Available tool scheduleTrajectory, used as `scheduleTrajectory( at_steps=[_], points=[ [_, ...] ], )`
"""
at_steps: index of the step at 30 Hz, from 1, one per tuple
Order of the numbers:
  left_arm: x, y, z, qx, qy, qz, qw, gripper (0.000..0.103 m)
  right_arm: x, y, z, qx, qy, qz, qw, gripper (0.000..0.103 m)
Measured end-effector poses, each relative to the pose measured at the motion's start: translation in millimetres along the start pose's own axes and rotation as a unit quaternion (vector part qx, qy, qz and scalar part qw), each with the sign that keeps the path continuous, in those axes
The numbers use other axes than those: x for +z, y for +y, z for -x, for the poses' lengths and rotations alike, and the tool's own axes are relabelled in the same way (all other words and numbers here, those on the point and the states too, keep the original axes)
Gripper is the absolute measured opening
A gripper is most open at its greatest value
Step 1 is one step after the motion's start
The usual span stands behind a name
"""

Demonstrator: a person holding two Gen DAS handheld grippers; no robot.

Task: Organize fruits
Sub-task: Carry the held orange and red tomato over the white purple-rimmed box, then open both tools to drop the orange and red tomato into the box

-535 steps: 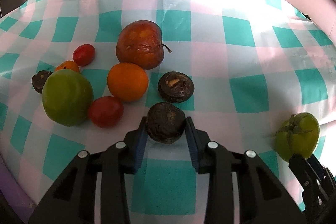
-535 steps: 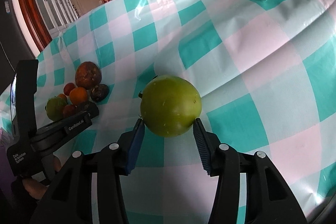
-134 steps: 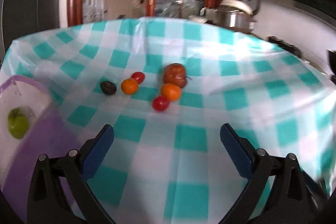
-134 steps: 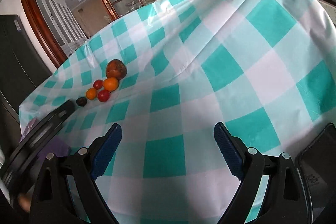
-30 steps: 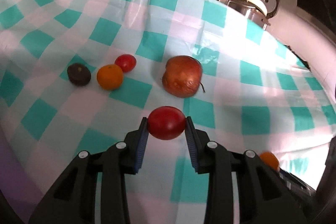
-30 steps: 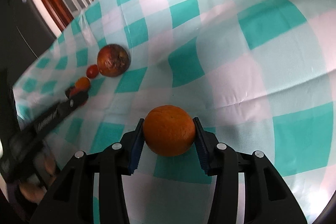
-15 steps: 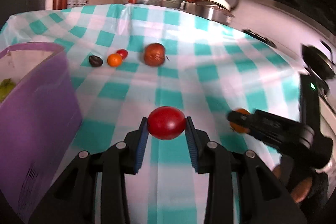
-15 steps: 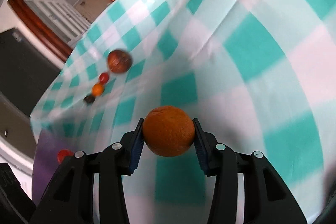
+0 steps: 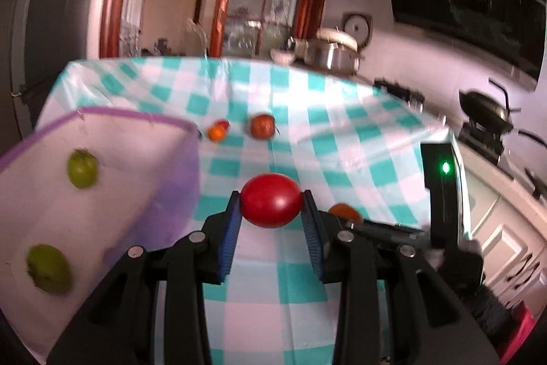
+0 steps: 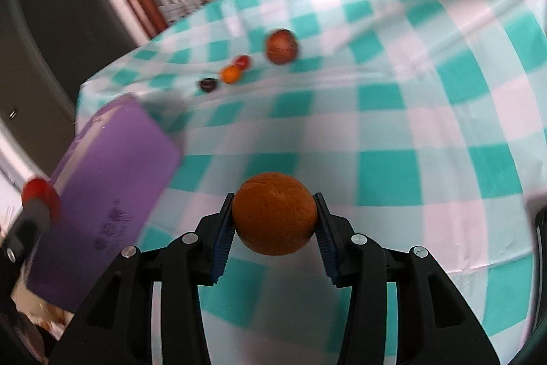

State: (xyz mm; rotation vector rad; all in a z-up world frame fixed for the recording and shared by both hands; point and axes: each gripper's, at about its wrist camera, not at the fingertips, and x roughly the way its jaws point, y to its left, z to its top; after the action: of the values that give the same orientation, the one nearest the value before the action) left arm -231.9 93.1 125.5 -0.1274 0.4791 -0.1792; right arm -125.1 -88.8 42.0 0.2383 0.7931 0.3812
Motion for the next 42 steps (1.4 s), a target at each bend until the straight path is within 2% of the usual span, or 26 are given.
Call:
scheduleTrajectory(
  at_steps=[5, 8, 13, 17, 19, 23, 29, 32, 36, 39, 42],
  points=[
    [20.1, 36.7, 32.0, 0.026, -0.035, 0.035, 0.9984, 0.035, 4.8, 52.4, 15.6, 0.041, -0.016, 0.056, 0.997, 0.044],
    [28.6, 64.2, 48.8, 0.055, -0.047, 0.05, 0.9961, 0.036, 8.9, 81.1, 26.4, 0.064, -0.029, 0.08, 0.994, 0.044],
    [29.5, 115.5, 62.3, 0.108, -0.042, 0.07, 0.9908, 0.036, 16.6, 133.9, 35.6, 0.101, -0.037, 0.118, 0.987, 0.044],
    [24.8, 153.3, 62.9, 0.139, -0.023, 0.096, 0.9854, 0.036, 21.2, 176.6, 32.6, 0.129, -0.032, 0.146, 0.98, 0.044],
    [22.8, 164.4, 58.7, 0.152, -0.009, 0.093, 0.9839, 0.036, 22.0, 199.3, 25.5, 0.13, -0.03, 0.174, 0.976, 0.044],
    [16.0, 185.7, 48.8, 0.175, 0.024, 0.088, 0.9804, 0.036, 22.3, 234.0, -4.2, 0.117, 0.0, 0.215, 0.97, 0.044],
    [26.0, 209.7, 30.2, 0.208, 0.067, 0.051, 0.9745, 0.036, 34.3, 263.2, -62.2, 0.045, 0.091, 0.288, 0.952, 0.044],
    [27.4, 221.2, 23.0, 0.223, 0.095, 0.043, 0.9693, 0.036, 35.8, 267.5, -85.2, 0.013, 0.129, 0.318, 0.939, 0.044],
    [21.3, 229.7, 12.8, 0.226, 0.127, 0.04, 0.965, 0.036, 23.6, 273.1, -109.2, -0.043, 0.161, 0.373, 0.913, 0.044],
    [20.6, 232.3, 10.2, 0.218, 0.134, 0.043, 0.9658, 0.037, 16.2, 272.4, -121.7, -0.058, 0.183, 0.39, 0.901, 0.044],
    [20.3, 231.7, 5.6, 0.224, 0.139, 0.039, 0.9638, 0.043, 12.6, 271.4, -124.0, -0.066, 0.182, 0.401, 0.895, 0.045]
  ],
)
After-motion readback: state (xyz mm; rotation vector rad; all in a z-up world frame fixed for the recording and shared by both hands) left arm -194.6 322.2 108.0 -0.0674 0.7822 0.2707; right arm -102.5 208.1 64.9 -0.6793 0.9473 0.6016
